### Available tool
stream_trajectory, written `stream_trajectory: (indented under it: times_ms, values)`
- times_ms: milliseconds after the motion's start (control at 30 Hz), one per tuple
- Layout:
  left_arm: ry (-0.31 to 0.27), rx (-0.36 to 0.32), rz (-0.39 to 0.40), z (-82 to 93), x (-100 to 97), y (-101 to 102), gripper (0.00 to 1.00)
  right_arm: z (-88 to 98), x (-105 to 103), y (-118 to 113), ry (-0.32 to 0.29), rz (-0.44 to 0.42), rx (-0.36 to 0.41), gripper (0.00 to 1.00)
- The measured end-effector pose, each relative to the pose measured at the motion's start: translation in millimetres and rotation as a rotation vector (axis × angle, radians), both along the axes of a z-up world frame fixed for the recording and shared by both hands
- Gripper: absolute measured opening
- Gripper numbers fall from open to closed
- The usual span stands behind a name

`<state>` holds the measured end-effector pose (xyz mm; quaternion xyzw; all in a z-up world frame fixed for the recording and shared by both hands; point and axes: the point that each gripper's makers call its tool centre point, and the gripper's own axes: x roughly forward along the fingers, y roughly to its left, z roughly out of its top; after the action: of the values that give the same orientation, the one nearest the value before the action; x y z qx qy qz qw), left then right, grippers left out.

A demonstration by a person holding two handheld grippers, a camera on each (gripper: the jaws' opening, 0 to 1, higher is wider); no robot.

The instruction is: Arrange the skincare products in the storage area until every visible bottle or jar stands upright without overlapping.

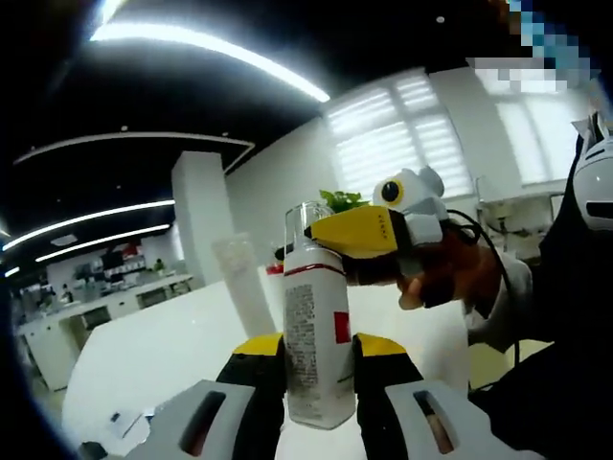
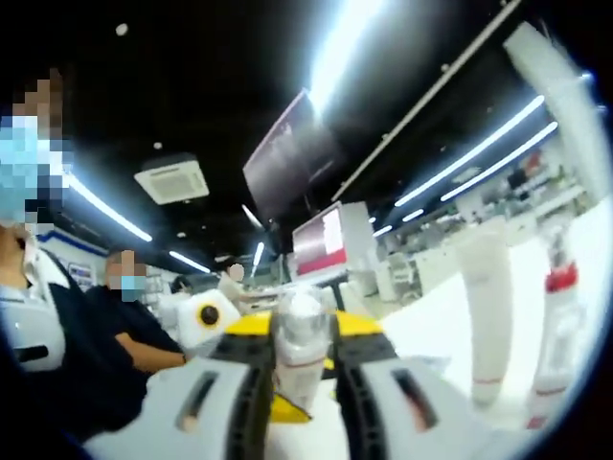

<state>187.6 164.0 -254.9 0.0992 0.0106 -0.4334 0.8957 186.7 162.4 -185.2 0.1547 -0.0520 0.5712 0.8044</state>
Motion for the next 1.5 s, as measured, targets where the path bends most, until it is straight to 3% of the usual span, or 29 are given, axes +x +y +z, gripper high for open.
stream_trajectory:
  times_ms: [167, 233, 533, 867, 1000, 1233, 1500]
  values:
    - [-0.053, 0.055, 0.090, -3.8, 8.4, 4, 0.26, -5.6, 7, 2, 0.021, -0.052, -0.014, 0.23]
    - [-0.036, 0.024, 0.102, -3.3, 9.1, 4, 0.26, -6.7, 10, 3, 0.022, -0.077, -0.011, 0.23]
    - [-0.015, 0.029, 0.119, -12.8, 13.3, 2, 0.27, -14.1, 15, 3, 0.029, -0.116, -0.062, 0.22]
    - [0.012, 0.021, 0.083, -16.3, 13.3, 0, 0.26, -17.2, 10, 7, -0.056, -0.139, -0.163, 0.21]
    - [0.003, 0.020, 0.074, -13.4, 11.9, -2, 0.25, -24.3, 11, 9, -0.137, -0.202, -0.279, 0.21]
    - [0.017, 0.006, 0.056, -13.2, 10.9, -3, 0.25, -27.2, 9, 10, -0.140, -0.182, -0.293, 0.21]
    - [0.039, -0.034, 0.029, -7.5, 7.3, -6, 0.25, -31.9, 5, 12, -0.191, -0.188, -0.381, 0.21]
